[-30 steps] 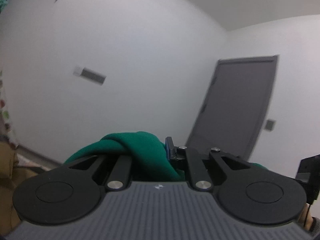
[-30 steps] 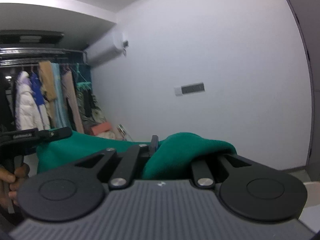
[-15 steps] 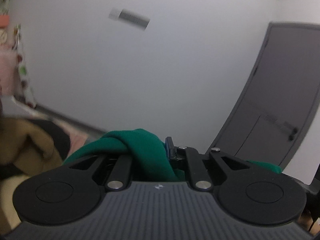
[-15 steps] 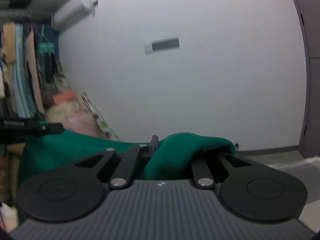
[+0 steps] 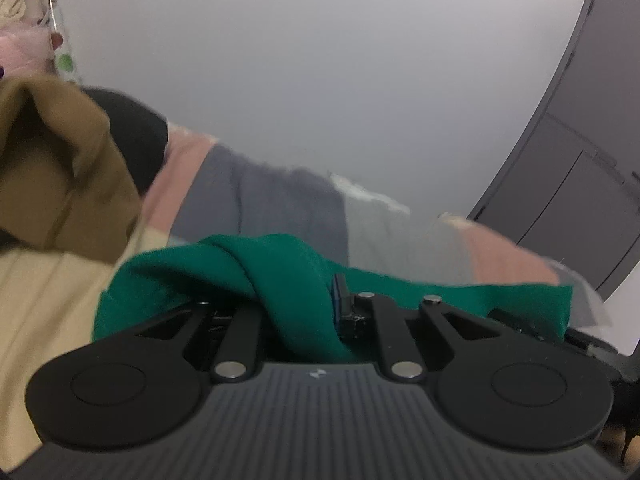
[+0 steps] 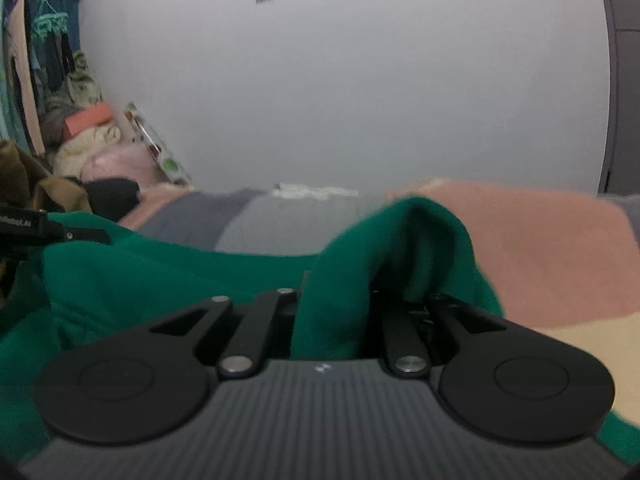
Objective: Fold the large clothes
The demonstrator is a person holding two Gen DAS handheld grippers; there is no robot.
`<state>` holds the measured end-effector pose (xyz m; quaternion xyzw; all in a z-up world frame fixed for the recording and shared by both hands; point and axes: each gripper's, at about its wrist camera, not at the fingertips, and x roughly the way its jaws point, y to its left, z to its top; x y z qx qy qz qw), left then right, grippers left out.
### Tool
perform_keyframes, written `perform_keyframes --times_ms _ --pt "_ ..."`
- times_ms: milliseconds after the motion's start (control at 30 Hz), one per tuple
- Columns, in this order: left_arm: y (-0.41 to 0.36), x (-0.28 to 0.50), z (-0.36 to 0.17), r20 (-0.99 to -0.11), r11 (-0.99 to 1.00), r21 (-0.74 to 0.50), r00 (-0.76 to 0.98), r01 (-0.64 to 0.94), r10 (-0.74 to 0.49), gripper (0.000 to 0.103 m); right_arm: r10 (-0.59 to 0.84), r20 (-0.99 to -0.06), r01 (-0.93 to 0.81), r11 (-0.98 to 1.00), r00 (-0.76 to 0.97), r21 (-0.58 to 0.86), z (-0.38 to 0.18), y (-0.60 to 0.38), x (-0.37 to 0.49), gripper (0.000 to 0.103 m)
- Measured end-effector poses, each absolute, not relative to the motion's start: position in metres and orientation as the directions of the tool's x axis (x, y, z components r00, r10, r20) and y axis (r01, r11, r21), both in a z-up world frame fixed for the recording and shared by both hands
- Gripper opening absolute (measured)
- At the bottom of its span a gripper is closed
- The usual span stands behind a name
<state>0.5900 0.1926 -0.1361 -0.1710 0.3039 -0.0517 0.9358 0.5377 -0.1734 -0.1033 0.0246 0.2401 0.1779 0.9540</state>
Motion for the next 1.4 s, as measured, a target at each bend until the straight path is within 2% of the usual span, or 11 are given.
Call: perform_keyframes --times_ms 100,167,200,233,267,333,500,933,1167,1267,1400 --pt "0.191 0.594 -0.136 -0.567 0.942 -0.335 0.803 -0.022 -0.183 0.017 0.348 -0.462 -0.33 0.936 0.816 0.123 -0.104 -0.171 0.537 0.015" --pt "0.181 0.58 -0.127 -0.584 0.946 -0.323 0.795 -0.038 -0.167 0.031 0.348 -0.479 -0.325 0.936 0.806 0.135 -0.099 -0.172 0.537 0.015" --pt "0.178 0.576 -0.121 -0.599 0.946 -0.321 0.783 -0.046 -0.166 0.055 0.35 -0.488 -0.321 0.936 0.8 0.146 -0.097 -0.171 0.539 0.015" --pt "0.174 0.57 -0.113 -0.611 0.948 -0.315 0.776 -0.055 -0.158 0.067 0.352 -0.5 -0.315 0.936 0.792 0.159 -0.093 -0.173 0.538 0.016" --pt "0.173 0.568 -0.11 -0.615 0.95 -0.306 0.775 -0.062 -0.147 0.068 0.353 -0.508 -0.31 0.935 0.785 0.171 -0.088 -0.174 0.536 0.018" --pt "0.171 0.554 -0.097 -0.616 0.953 -0.295 0.775 -0.064 -0.138 0.068 0.352 -0.514 -0.297 0.936 0.783 0.188 -0.08 -0.178 0.531 0.034" --pt "0.161 0.513 -0.069 -0.604 0.963 -0.262 0.79 -0.066 -0.11 0.068 0.343 -0.505 -0.286 0.939 0.792 0.189 -0.061 -0.194 0.496 0.047" --pt "0.126 0.314 -0.018 -0.596 0.969 -0.24 0.797 -0.059 -0.099 0.068 0.346 -0.476 -0.269 0.937 0.808 0.223 -0.004 -0.229 0.328 0.047" --pt "0.112 0.215 -0.032 -0.625 0.971 -0.218 0.779 -0.101 -0.059 0.068 0.393 -0.52 -0.332 0.919 0.758 0.212 -0.002 -0.232 0.221 0.047" --pt "0.107 0.19 -0.043 -0.63 0.98 -0.162 0.777 -0.115 -0.013 0.068 0.421 -0.537 -0.383 0.905 0.731 0.188 -0.008 -0.226 0.187 0.056" --pt "0.103 0.173 -0.066 -0.637 0.991 -0.089 0.77 -0.104 0.024 0.068 0.453 -0.583 -0.442 0.88 0.674 0.173 -0.025 -0.217 0.158 0.057"
